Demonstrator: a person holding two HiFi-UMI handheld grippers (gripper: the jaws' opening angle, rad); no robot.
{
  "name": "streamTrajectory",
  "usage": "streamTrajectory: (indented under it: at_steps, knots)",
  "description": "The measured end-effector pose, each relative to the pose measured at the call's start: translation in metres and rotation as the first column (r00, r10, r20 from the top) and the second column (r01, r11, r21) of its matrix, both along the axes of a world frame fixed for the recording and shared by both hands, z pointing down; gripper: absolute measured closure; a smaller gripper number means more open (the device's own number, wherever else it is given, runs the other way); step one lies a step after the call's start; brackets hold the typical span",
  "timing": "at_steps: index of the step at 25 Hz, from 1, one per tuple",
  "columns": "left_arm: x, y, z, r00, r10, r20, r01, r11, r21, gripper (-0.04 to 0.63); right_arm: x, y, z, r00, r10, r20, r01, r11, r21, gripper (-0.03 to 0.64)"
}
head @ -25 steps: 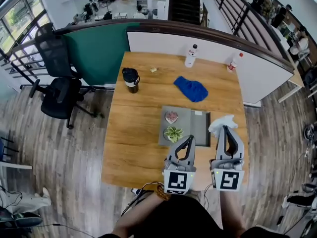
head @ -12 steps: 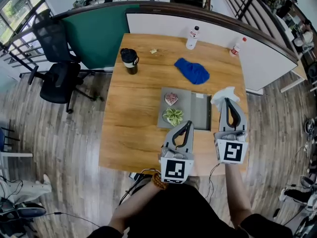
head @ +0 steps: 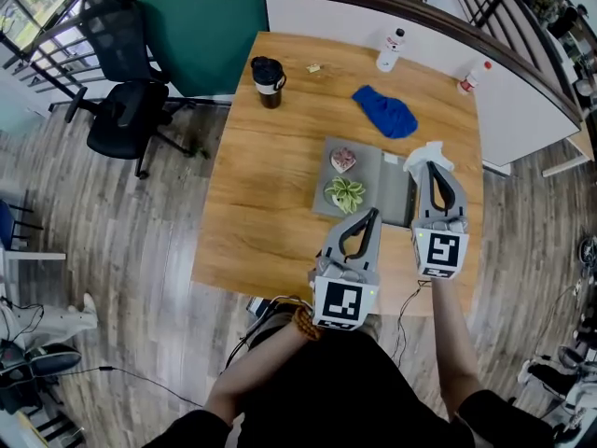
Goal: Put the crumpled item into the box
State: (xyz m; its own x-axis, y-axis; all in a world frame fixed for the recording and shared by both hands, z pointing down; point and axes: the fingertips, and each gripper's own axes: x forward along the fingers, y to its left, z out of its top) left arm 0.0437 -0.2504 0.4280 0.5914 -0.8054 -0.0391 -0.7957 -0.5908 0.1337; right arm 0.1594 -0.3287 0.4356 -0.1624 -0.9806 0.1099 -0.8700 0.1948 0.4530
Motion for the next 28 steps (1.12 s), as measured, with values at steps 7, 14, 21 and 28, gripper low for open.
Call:
streamTrajectory:
  at_steps: [7,14,21,28]
  knots:
    - [-0.011,0.0,0.011,1.0,-0.02,0.0,0.02,0.999,-0.03,0.572,-0.007,-0.011,0.034,1.0,-0.013,-0.028,0.01,0.996,-0.09,0.611]
    - [-0.027,-0.002,0.019,0.998,-0.055,0.004,0.055,0.997,-0.049,0.572,-0.005,-0.024,0.077,0.999,-0.014,-0.049,0.006,0.987,-0.16,0.611]
    - [-0.04,-0.006,0.019,0.996,-0.089,0.011,0.09,0.995,-0.05,0.572,-0.001,-0.036,0.118,0.999,0.009,-0.04,-0.018,0.973,-0.229,0.611]
    - [-0.045,-0.01,0.023,0.994,-0.109,0.028,0.11,0.992,-0.055,0.572,0.015,-0.043,0.154,0.998,0.023,-0.058,-0.039,0.955,-0.294,0.611]
